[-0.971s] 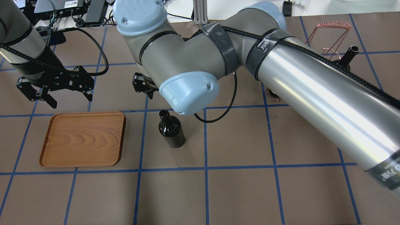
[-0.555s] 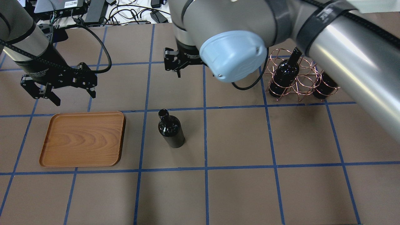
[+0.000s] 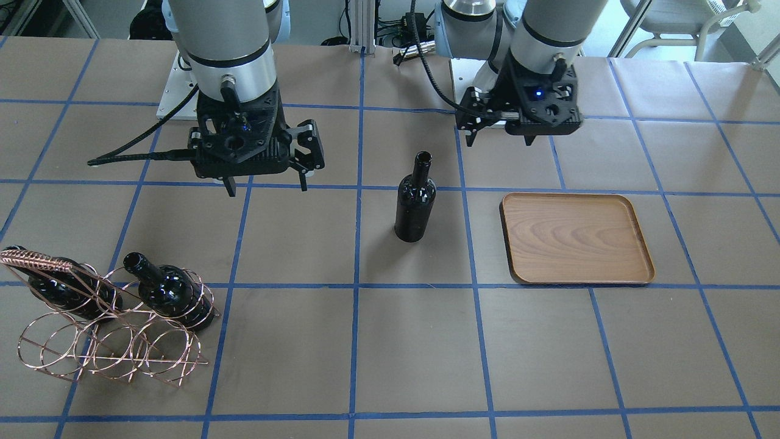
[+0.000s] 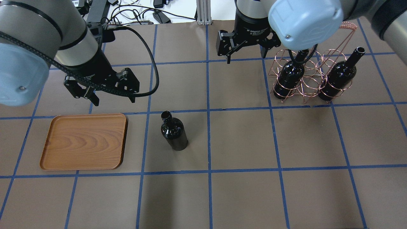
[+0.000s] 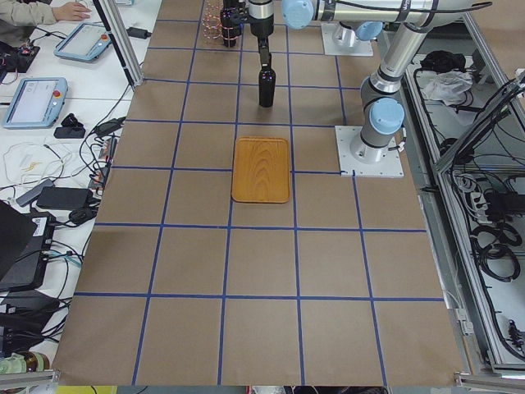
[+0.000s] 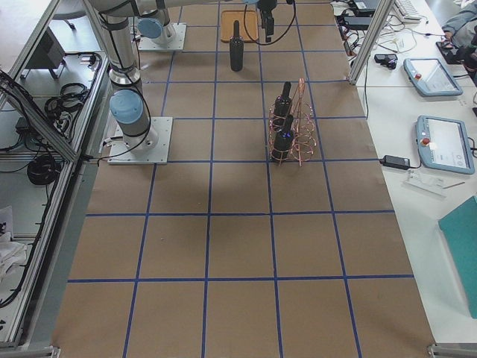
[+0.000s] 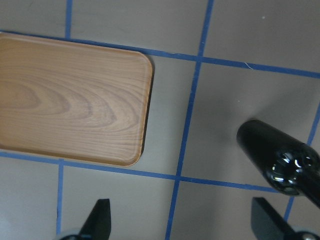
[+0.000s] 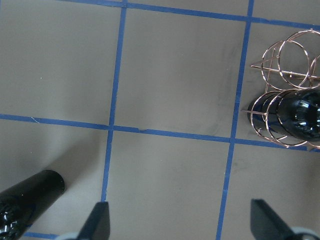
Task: Take wine from basket and place on tray
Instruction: 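Grasp the standing bottle neck with the left gripper while the right gripper withdraws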
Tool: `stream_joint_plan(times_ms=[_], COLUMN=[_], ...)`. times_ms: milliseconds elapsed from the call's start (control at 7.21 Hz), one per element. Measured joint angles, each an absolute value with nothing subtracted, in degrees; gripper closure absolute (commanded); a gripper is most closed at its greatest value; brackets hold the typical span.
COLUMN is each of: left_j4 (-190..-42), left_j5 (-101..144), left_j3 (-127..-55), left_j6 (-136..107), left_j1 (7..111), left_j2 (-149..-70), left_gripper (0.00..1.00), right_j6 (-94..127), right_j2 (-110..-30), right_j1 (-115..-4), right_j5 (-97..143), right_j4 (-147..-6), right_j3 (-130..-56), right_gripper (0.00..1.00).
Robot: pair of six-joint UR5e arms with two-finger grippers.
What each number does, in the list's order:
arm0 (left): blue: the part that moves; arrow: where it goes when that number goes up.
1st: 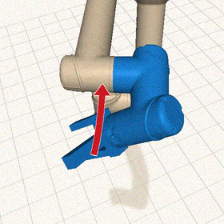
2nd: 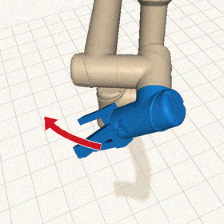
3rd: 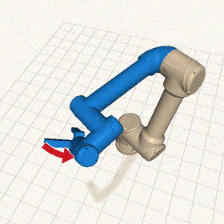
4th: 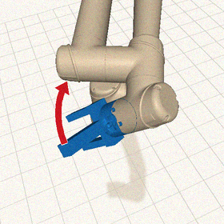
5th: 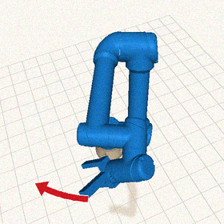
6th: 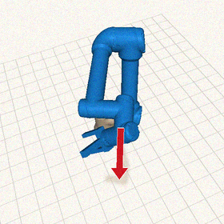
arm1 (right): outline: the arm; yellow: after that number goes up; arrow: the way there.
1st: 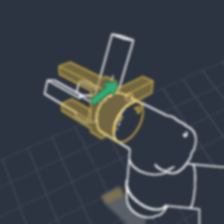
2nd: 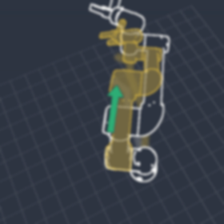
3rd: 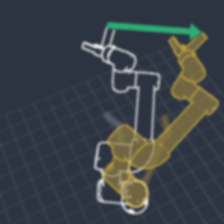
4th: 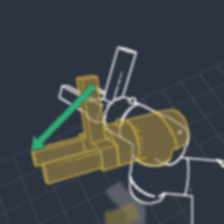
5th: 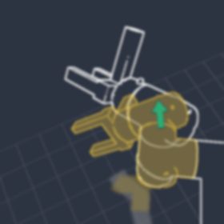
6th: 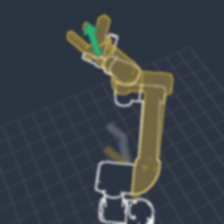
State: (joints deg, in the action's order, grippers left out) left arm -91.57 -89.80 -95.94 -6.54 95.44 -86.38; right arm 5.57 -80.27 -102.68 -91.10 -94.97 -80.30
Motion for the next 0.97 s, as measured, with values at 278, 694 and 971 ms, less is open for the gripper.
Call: stream_joint_plan(times_ms=[278,694,971], left_j4=[-88.56,-81.41,-79.37], left_j5=[-89.17,-88.92,-88.99], left_j3=[-96.70,-101.64,-103.19], left_j6=[-7.25,-6.88,-6.68], left_j1=[100.84,103.26,104.06], left_j2=[-86.19,-86.18,-87.49], left_gripper=[0.06,0.08,0.13], right_j6=[3.69,1.99,0.50], right_j2=[-81.12,-82.75,-83.32], right_j1=[-101.63,-100.02,-97.64], right_j5=[-92.63,-96.11,-96.03], right_j4=[-94.93,-94.92,-94.55], right_j3=[-80.36,-80.41,-80.42], right_gripper=[0.00,0.00,0.00])
